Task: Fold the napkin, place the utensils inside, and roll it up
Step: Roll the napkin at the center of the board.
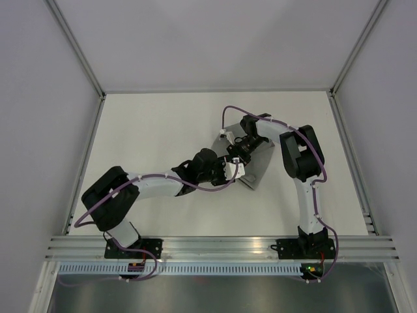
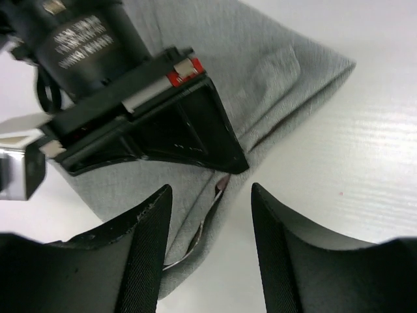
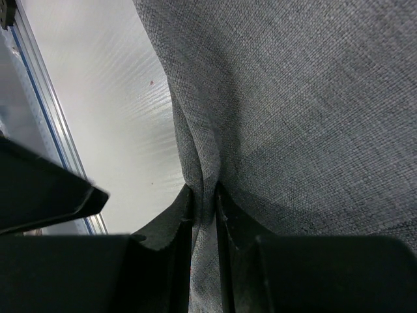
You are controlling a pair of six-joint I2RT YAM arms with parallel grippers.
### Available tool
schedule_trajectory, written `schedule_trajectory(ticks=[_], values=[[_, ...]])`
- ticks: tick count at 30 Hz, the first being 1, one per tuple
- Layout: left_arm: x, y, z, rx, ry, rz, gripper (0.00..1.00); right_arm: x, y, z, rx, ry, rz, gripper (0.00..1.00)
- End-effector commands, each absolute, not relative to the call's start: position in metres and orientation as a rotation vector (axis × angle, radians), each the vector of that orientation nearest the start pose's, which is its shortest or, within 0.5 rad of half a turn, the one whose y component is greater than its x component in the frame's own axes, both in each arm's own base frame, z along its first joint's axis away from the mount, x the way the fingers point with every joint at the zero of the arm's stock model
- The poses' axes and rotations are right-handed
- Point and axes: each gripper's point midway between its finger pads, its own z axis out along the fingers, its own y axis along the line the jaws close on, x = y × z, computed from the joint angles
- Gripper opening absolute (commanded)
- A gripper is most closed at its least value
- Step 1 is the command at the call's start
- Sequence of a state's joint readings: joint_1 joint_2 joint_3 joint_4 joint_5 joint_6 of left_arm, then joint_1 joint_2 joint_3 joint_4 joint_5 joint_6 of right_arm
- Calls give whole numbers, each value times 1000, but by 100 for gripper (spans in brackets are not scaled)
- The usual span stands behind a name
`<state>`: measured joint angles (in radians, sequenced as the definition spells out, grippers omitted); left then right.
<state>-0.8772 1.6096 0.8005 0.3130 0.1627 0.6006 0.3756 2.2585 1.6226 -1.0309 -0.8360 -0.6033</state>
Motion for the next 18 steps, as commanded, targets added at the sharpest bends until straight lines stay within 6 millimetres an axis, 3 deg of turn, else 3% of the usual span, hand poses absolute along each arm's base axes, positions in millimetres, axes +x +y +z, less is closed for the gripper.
schedule_trajectory(ticks=[1, 18], values=[[285, -354, 86, 1605, 1400, -295, 58, 302, 229, -9, -1360, 2578, 1215, 0], [289, -362, 57, 1746, 1345, -249, 64, 302, 230, -15, -1351, 2592, 1236, 0]])
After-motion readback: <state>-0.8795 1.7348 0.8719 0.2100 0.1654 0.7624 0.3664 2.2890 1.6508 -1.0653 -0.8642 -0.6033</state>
